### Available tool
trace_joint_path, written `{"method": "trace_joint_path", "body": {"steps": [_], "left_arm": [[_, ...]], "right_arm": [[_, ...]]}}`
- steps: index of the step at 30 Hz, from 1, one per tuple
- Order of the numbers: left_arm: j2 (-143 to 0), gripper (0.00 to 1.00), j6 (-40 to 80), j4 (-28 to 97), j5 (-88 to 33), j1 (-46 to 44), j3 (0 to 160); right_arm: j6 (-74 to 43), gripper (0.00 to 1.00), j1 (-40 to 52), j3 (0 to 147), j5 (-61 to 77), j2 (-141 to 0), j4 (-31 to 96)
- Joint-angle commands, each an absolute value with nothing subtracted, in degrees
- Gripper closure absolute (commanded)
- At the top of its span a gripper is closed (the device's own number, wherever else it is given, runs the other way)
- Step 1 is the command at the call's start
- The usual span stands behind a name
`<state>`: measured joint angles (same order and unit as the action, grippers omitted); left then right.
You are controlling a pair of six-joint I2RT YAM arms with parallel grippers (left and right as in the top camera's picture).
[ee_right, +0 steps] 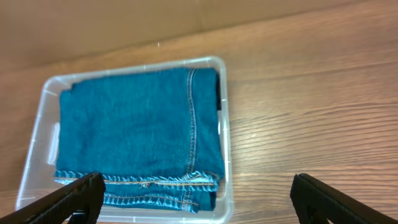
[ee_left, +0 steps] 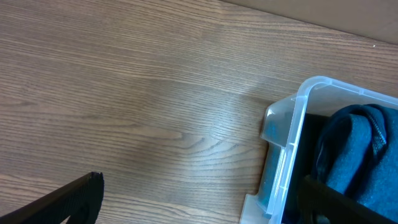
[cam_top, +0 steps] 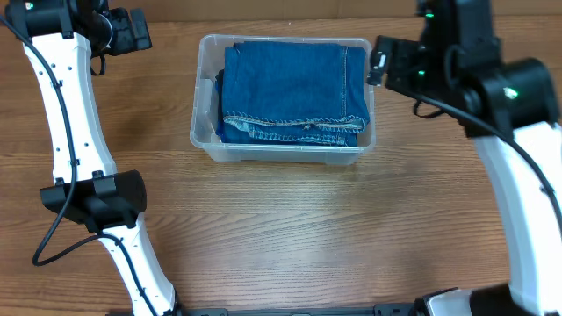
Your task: Pack container
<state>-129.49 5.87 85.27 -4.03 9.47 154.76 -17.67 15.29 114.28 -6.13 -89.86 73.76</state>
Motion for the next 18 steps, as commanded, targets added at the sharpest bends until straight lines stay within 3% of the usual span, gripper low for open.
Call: {"method": "trace_joint_path", "body": {"steps": [1, 4, 6, 10, 18], "left_arm": [[-129.3, 0.0, 6.4, 85.1, -4.3, 9.3, 154.9], [-129.3, 0.0, 6.4, 85.1, -4.3, 9.3, 154.9], [-129.3, 0.0, 6.5, 85.1, -4.3, 9.3, 154.9], [-129.3, 0.0, 6.5, 85.1, -4.3, 9.3, 154.9], [-129.3, 0.0, 6.5, 85.1, -4.3, 9.3, 154.9]], "right_arm": [[-12.8, 0.0, 12.8, 115.1, -7.1, -81.5, 74.4], [-12.1, 0.0, 9.7, 113.9, -7.0, -75.3, 71.9], [-11.7, 0.0, 7.9, 106.3, -7.0, -68.0, 62.6], [-1.2, 0.0, 7.0, 78.2, -2.4, -50.4, 38.5], [-1.3, 0.0, 7.0, 35.9, -1.8, -25.9, 9.5]]}}
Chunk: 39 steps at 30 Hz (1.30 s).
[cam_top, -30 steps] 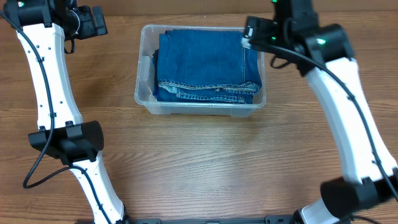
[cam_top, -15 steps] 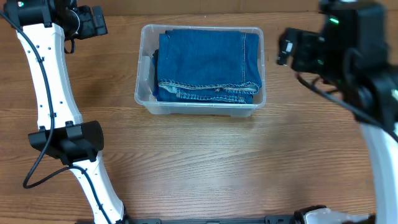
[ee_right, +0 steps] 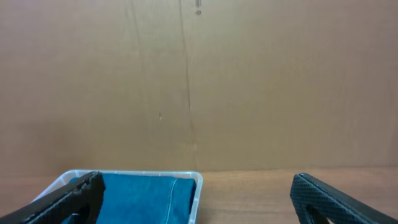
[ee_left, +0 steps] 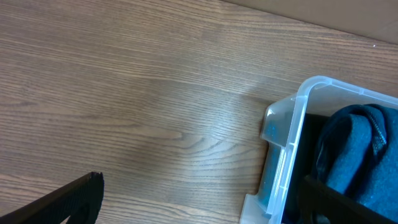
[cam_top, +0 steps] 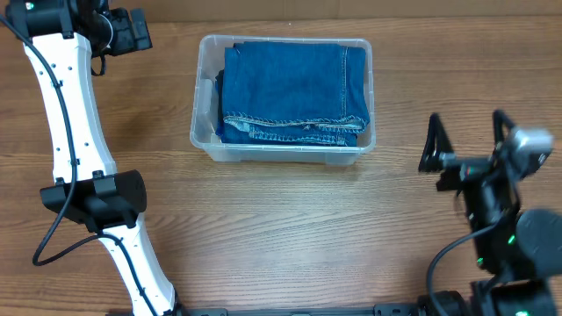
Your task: Pack container
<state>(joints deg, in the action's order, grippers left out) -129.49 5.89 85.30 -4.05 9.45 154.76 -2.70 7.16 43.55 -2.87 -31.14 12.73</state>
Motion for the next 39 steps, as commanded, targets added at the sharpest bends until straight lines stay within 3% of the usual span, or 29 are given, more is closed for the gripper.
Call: {"method": "trace_joint_path", "body": {"steps": [1, 4, 15, 21, 39], "left_arm": [[-129.3, 0.0, 6.5, 85.1, -4.3, 9.3, 154.9], [-129.3, 0.0, 6.4, 85.1, -4.3, 9.3, 154.9], [-129.3, 0.0, 6.4, 85.1, -4.3, 9.3, 154.9], [-129.3, 0.0, 6.5, 85.1, -4.3, 9.3, 154.9], [-129.3, 0.0, 6.5, 85.1, -4.3, 9.3, 154.9]], "right_arm": [[-1.3, 0.0, 7.0, 30.4, -1.8, -22.5, 6.3], [-1.3, 0.0, 4.4, 17.1, 3.2, -14.8, -3.6], [-1.3, 0.0, 1.7, 2.2, 5.2, -2.6, -2.9], [-1.3, 0.0, 1.8, 0.4, 2.6, -0.1, 4.5], [-1.3, 0.0, 1.8, 0.5, 1.2, -0.2, 4.8]]}}
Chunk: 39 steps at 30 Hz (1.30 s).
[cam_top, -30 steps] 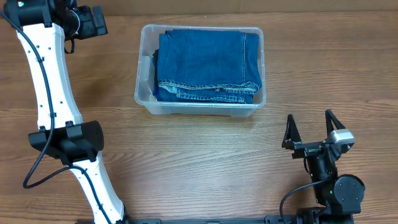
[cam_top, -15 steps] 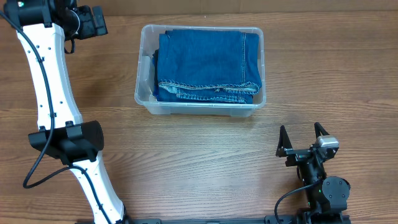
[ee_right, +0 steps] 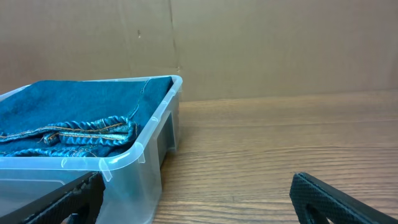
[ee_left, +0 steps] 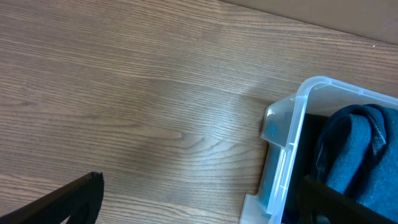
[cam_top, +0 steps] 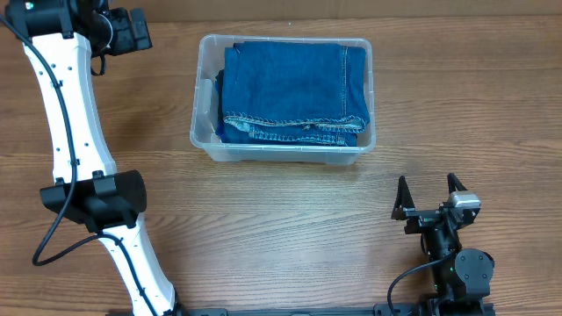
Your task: Pack container
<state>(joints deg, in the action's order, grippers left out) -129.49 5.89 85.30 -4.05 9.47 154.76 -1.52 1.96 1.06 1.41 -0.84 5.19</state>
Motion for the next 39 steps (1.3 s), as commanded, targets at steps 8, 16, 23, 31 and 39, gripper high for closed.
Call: {"method": "trace_joint_path", "body": {"steps": [8, 16, 23, 31, 39], "left_arm": [[-129.3, 0.0, 6.4, 85.1, -3.3, 9.3, 154.9], [-123.8, 0.0, 7.8, 83.5, -3.0, 7.9, 154.9], [-110.1, 0.0, 7.7, 73.3, -2.3, 3.7, 154.5], [-87.6, 0.0, 7.8, 47.5, -3.0, 3.7, 118.6], [-59.8, 0.0, 7.7, 14.0, -4.1, 3.7, 65.6]], "right_arm": [[-1.3, 0.0, 1.8, 0.5, 1.2, -0.2, 4.8], [-1.3, 0.0, 1.8, 0.5, 1.2, -0.2, 4.8], [-1.3, 0.0, 1.8, 0.5, 1.2, -0.2, 4.8], [-1.3, 0.0, 1.8, 0.5, 1.2, -0.2, 4.8], [-1.3, 0.0, 1.8, 0.5, 1.2, -0.2, 4.8]]}}
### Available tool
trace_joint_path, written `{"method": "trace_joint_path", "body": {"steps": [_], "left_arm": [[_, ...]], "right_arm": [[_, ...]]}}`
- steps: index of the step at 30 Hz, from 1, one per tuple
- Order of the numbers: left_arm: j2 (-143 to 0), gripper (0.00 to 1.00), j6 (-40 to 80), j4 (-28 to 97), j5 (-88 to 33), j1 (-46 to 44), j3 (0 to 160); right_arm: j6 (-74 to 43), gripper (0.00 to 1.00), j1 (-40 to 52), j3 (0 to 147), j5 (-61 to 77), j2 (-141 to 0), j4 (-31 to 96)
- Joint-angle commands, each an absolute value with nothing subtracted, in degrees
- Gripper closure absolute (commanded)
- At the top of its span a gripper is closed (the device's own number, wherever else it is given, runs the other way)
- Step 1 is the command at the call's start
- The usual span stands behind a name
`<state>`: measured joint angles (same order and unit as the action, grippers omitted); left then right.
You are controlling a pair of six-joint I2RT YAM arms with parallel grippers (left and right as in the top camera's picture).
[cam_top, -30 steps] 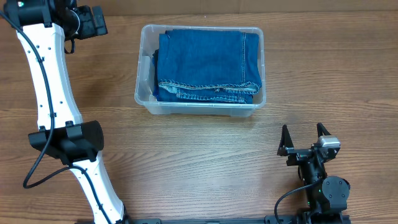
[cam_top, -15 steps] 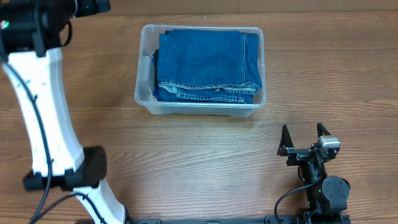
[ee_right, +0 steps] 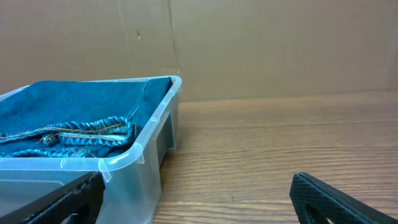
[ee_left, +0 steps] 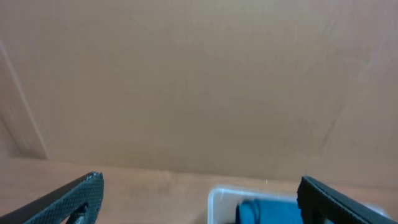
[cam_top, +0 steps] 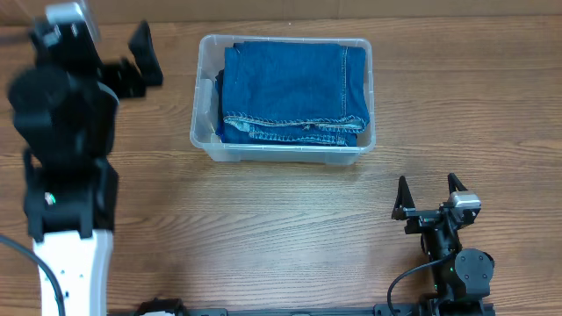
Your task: Pack container
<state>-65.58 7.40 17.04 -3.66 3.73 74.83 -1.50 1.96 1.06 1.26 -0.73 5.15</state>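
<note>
A clear plastic container [cam_top: 281, 151] stands at the back middle of the table with folded blue jeans [cam_top: 294, 83] lying inside it. My right gripper [cam_top: 427, 198] rests low near the table's front right, open and empty; its own view shows the container [ee_right: 140, 149] and jeans [ee_right: 68, 106] at the left, and the gripper [ee_right: 196, 182] over bare wood. My left arm [cam_top: 66, 114] is blurred at the far left. The left gripper [ee_left: 199, 183] is open and empty, with the container's rim [ee_left: 214, 196] and the jeans [ee_left: 261, 211] low in its view.
A brown cardboard wall [ee_left: 199, 81] runs along the back of the table, behind the container. Bare wooden tabletop [cam_top: 263, 228] lies in front of the container, between the two arms.
My left arm has moved from its stretched pose by the container's back left corner. Its camera now faces the cardboard wall instead of down at the table. The right arm is unchanged.
First my right gripper was open beside the container's right end, looking down on the jeans. Then it was drawn back at the table's right, and later folded low at the front right. The left arm kept still until now. The jeans and container stayed put.
</note>
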Motion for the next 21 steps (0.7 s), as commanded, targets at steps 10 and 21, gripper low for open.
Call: {"method": "trace_joint_path", "body": {"steps": [10, 21], "left_arm": [[-33.3, 0.0, 7.3, -13.1, -9.7, 3.7, 17.4], [-12.6, 0.0, -1.5, -13.7, -9.7, 1.0, 0.3]], "right_arm": [[-1.3, 0.0, 1.8, 0.5, 1.2, -0.2, 4.8], [-1.3, 0.0, 1.8, 0.5, 1.2, -0.2, 4.8]]}}
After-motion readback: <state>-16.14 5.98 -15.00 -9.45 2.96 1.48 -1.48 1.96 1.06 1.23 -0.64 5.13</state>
